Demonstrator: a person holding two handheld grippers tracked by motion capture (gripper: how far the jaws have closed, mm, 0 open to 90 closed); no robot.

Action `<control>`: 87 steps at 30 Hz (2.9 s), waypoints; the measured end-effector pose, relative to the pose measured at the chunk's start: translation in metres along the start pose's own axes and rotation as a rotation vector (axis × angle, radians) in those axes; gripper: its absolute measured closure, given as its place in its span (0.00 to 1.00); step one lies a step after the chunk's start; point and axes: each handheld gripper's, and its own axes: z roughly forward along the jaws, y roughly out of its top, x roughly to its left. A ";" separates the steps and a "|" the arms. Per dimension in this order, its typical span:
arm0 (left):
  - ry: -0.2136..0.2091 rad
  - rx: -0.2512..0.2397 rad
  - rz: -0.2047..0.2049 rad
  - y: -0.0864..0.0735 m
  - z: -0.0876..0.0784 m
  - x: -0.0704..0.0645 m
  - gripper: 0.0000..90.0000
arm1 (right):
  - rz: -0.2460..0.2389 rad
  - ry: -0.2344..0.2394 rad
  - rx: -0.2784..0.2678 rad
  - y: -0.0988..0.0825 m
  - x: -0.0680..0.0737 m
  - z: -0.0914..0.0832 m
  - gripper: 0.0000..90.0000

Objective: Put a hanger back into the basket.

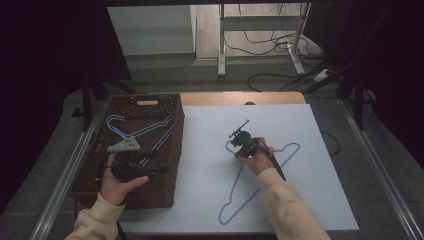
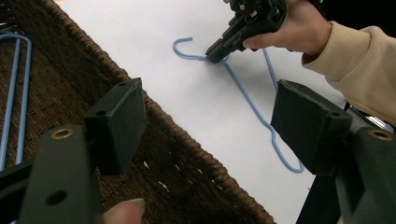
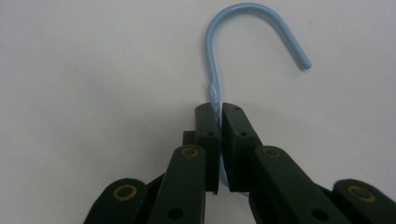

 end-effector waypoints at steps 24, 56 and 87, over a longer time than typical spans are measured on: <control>-0.028 0.039 0.039 0.012 0.020 -0.021 0.29 | 0.035 0.026 -0.196 -0.023 -0.005 -0.050 0.95; -0.101 0.183 0.046 0.031 0.098 -0.060 0.29 | 0.035 0.041 -0.266 -0.031 0.003 -0.068 0.95; -0.103 0.351 0.036 0.011 0.179 -0.078 0.34 | 0.076 0.087 -0.211 -0.028 -0.004 -0.049 0.83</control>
